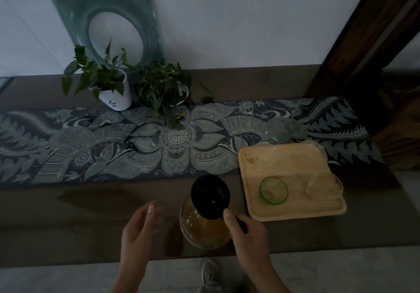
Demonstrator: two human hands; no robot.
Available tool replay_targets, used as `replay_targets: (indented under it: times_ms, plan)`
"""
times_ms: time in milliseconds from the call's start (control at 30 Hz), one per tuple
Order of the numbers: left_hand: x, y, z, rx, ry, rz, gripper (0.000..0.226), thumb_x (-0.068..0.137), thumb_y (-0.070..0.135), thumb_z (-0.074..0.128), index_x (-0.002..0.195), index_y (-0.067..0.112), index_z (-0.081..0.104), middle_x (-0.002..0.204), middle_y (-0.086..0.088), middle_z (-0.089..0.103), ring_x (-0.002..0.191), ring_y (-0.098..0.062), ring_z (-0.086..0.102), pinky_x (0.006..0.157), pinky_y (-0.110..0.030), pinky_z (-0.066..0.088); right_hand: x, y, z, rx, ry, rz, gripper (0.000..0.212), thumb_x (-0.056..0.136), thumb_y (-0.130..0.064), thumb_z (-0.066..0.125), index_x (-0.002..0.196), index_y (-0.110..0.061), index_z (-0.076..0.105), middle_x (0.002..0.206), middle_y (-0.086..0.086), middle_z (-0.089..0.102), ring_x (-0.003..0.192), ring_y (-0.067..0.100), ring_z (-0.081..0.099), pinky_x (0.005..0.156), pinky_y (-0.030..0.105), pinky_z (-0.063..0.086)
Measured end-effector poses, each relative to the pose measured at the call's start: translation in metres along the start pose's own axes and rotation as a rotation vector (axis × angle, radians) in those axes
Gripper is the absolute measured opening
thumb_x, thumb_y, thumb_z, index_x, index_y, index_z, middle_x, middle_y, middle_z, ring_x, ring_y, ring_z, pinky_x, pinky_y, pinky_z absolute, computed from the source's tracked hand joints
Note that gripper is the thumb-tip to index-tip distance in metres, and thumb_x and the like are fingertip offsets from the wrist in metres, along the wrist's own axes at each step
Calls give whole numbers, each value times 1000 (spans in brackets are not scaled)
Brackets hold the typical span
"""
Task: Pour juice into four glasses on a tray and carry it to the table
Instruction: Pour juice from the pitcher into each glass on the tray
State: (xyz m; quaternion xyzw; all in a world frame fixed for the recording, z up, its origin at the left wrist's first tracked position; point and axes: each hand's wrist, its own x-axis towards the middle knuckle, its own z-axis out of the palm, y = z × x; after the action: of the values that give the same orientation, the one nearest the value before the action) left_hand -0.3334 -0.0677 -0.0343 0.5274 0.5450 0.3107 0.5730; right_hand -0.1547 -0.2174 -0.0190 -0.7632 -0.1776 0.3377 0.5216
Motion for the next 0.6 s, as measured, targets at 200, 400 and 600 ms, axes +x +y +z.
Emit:
replay_targets:
  times_ms: [200, 400, 600]
  plan:
    - [-4, 0, 49, 93, -71, 84, 14, 96, 26, 63, 106, 25, 74, 97, 1, 77, 92, -13, 71, 83, -38, 57, -44, -13, -86, -23, 61, 95, 61, 84, -56, 67, 48, -18, 35, 50, 3, 31, 49, 15, 37, 58, 35, 28]
    - [-33, -7, 127, 287, -287, 151, 14, 92, 25, 72, 105, 29, 74, 91, 6, 76, 86, -6, 72, 75, -22, 55, -61, -8, -159, -101, 95, 138, 60, 85, -48, 71, 46, -21, 34, 49, 1, 29, 49, 15, 34, 61, 34, 25]
    - [-57, 3, 186, 427, -409, 253, 31, 84, 30, 80, 114, 25, 70, 96, 16, 73, 88, 9, 67, 75, -13, 52, -60, 7, -216, -223, 163, 134, 64, 94, -46, 64, 39, -24, 39, 43, -6, 36, 42, 8, 36, 60, 32, 26]
